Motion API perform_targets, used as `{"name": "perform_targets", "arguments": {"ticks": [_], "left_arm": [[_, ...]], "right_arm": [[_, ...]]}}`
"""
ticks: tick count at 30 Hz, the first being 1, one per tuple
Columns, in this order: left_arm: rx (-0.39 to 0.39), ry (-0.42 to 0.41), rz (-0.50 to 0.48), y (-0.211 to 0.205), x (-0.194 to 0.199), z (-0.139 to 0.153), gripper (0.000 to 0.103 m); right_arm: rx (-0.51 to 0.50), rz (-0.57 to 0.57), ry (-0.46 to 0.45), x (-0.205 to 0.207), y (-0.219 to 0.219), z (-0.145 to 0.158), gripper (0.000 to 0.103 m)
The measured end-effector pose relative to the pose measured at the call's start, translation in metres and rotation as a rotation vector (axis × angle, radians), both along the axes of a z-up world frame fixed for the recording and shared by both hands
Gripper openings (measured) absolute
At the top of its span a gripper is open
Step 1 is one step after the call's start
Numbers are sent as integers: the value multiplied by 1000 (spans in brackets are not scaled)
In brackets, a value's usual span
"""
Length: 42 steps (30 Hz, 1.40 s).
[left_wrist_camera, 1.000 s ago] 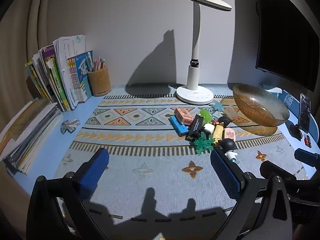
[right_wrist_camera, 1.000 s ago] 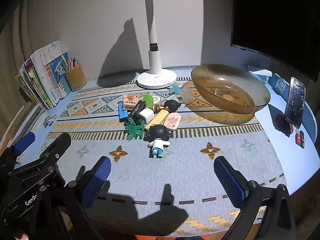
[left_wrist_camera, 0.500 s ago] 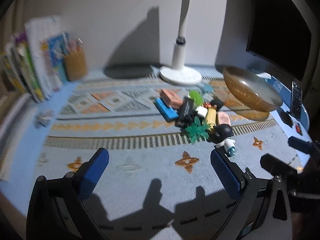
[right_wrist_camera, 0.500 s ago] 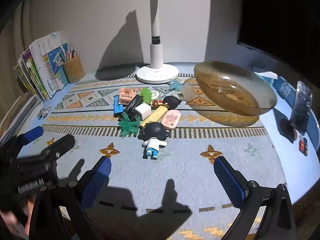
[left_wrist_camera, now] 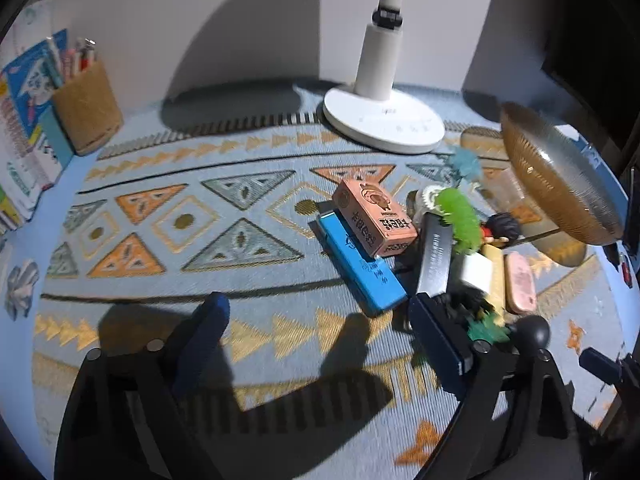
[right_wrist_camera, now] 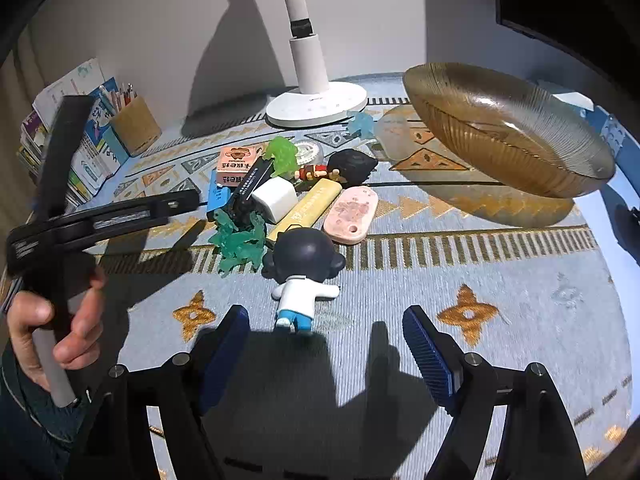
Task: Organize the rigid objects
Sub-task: 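Grasp the blue USB stick with left tool while right tool grasps the figurine, then carry USB stick and figurine to the amber bowl and release both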
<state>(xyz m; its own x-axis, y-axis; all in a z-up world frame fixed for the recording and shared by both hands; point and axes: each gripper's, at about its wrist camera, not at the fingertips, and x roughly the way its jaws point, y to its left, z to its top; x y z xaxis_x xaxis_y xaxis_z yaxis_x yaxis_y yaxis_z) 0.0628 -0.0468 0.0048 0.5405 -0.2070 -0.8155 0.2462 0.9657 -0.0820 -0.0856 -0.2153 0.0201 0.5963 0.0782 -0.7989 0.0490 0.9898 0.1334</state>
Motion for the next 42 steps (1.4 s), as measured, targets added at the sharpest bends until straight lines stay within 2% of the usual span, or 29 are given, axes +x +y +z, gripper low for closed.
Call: {"name": "perform_targets", "arguments": {"ticks": [4, 5, 10, 12, 13, 15, 16, 18, 24, 31, 32, 33, 34, 36, 37, 38, 39, 40, 42], "left_arm": [[7, 27, -15, -9, 13, -10, 85], [15, 27, -19, -11, 15, -11, 81], [23, 16, -41, -20, 19, -12, 69], [16, 18, -56, -24, 21, -14, 52], [6, 19, -67, -25, 21, -15, 46], [29, 6, -79, -28, 20, -14, 27], [33, 3, -85, -27, 19, -14, 26], [20, 10, -85, -17, 16, -14, 22], [-2, 37, -88, 21, -8, -14, 21], [20, 30, -94, 30, -31, -14, 22], [35, 28, -92, 28, -31, -15, 26], [54, 22, -88, 25, -30, -15, 40], [68, 17, -85, 22, -30, -15, 43], [91, -1, -85, 17, -29, -17, 44], [98, -14, -90, 15, -30, -17, 43], [95, -18, -94, 14, -30, -17, 34], [89, -22, -95, 14, -31, -16, 23], [88, -23, -91, 14, -31, -16, 21], [75, -29, -76, 17, -33, -14, 21]], "right_arm": [[-19, 15, 2, 9, 4, -5, 79], [-29, 18, 5, 12, 6, -6, 79], [-75, 20, 23, 23, 11, -13, 66], [-117, 14, 34, 28, 17, -19, 63], [-123, 21, 34, 30, 19, -21, 59], [-110, 45, 26, 31, 23, -24, 48], [-123, 52, 20, 30, 25, -24, 45], [-132, 54, 17, 28, 24, -22, 45], [-80, -3, 12, 17, -4, -16, 45], [-45, -7, 40, 19, -12, -21, 45], [-42, -7, 38, 19, -12, -21, 45], [-32, -9, 36, 19, -12, -21, 49], [-14, -9, 35, 20, -14, -22, 60], [11, -14, 24, 18, -16, -22, 65], [1, -11, 24, 18, -15, -23, 65], [-37, -3, 21, 18, -10, -23, 63], [-70, -4, 19, 18, -7, -24, 52], [-99, -8, 19, 17, -5, -24, 47], [-109, -5, 10, 15, -4, -24, 47]]}}
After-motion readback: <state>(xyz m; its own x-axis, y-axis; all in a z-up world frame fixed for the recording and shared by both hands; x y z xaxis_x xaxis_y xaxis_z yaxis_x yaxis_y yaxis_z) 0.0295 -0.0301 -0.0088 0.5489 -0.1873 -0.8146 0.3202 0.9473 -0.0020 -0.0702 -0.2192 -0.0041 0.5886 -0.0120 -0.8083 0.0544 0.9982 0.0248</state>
